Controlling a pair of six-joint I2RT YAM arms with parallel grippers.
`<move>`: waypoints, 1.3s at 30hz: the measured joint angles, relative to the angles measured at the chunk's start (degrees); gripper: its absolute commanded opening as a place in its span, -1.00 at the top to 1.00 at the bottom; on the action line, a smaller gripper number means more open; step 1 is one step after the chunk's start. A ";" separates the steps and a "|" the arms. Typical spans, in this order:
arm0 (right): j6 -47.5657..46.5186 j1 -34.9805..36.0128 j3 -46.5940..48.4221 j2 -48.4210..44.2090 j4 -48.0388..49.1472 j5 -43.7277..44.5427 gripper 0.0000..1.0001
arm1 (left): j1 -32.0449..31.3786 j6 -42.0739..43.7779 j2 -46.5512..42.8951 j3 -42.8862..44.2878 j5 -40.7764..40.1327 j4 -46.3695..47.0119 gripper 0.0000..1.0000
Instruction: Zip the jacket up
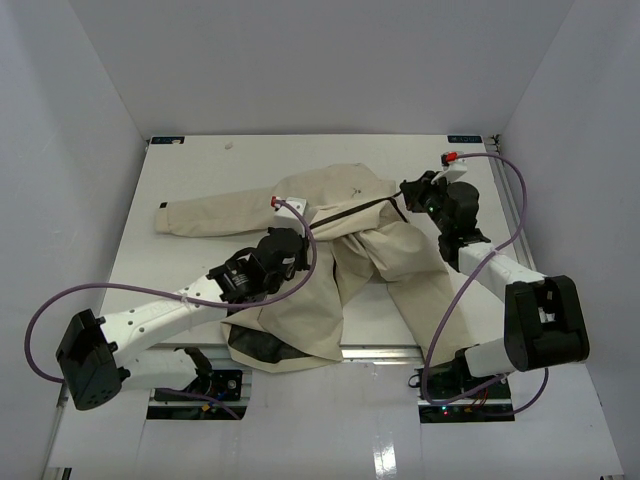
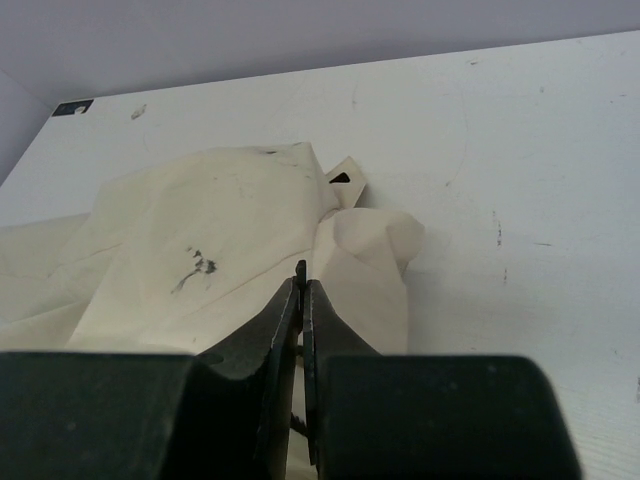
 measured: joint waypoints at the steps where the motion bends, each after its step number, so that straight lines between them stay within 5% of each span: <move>1: 0.36 -0.80 0.41 0.64 -0.06 -0.38 0.85 | -0.02 -0.22 -0.25 -0.03 -0.86 -0.41 1.00; 30: 5.92 -12.98 9.86 5.42 -3.70 -5.02 0.85 | 8.53 -0.17 0.97 -0.35 -5.20 2.51 1.00; 32: 5.93 -13.05 10.99 5.82 -4.22 -4.44 0.85 | 9.16 1.84 1.34 -0.35 -3.16 4.21 0.01; 33: 5.89 -13.12 11.71 6.11 -4.42 -4.02 0.85 | 9.38 2.81 1.49 -0.37 -2.03 5.18 -0.17; 35: 5.08 -13.63 14.30 7.39 -5.47 -1.84 0.85 | 10.03 5.17 1.14 -0.96 3.72 7.80 -0.39; 39: 3.06 -16.00 19.75 10.27 -7.13 2.69 0.70 | 10.79 6.92 -0.09 -1.22 10.18 9.77 -0.44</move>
